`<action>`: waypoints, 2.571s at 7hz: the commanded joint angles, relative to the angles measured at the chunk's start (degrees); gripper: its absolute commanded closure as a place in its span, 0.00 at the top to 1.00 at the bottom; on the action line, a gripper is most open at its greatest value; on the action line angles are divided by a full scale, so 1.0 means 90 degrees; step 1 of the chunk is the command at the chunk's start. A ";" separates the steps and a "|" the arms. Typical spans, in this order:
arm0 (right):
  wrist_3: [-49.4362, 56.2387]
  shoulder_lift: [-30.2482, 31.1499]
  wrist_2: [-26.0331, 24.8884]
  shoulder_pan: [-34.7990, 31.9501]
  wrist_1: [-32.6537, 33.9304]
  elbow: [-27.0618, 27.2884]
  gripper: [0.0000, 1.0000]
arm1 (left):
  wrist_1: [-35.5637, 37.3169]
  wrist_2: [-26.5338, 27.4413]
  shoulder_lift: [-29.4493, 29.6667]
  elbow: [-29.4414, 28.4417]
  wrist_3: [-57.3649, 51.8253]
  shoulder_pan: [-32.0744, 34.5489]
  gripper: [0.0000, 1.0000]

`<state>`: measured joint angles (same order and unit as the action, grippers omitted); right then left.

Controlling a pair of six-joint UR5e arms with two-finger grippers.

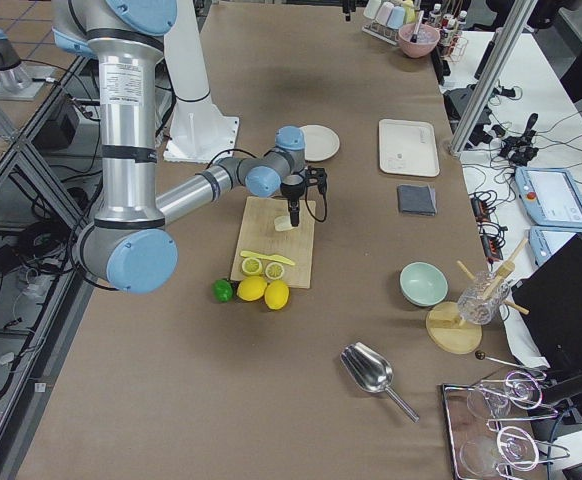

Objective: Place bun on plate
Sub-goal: 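Lower the right gripper onto the white bun and grasp it, then lift the bun with the right gripper and carry it over the plate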

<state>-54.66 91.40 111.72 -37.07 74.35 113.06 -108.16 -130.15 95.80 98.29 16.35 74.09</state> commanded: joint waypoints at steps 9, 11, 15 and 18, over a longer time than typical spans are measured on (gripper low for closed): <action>-0.0597 -0.0249 -0.0129 0.0428 -0.0393 -0.0003 0.06 | -0.0004 -0.0021 0.0000 0.0027 0.0019 0.0010 0.98; -0.0955 -0.2089 -0.0177 0.0359 0.1542 -0.0062 0.07 | 0.0016 -0.0069 0.0000 0.0036 0.0039 0.0010 0.98; -0.2118 -0.4827 -0.0761 0.0768 0.1797 -0.2086 0.08 | 0.0181 -0.0284 0.0000 -0.0012 0.0068 0.0118 0.98; -0.2286 -0.5126 -0.1231 0.1334 0.1104 -0.2884 0.27 | 0.0348 -0.0294 0.0010 -0.0012 0.0088 0.0137 0.98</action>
<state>-74.71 45.75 101.84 -26.75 86.13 88.81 -105.48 -132.72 95.86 98.18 17.06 75.33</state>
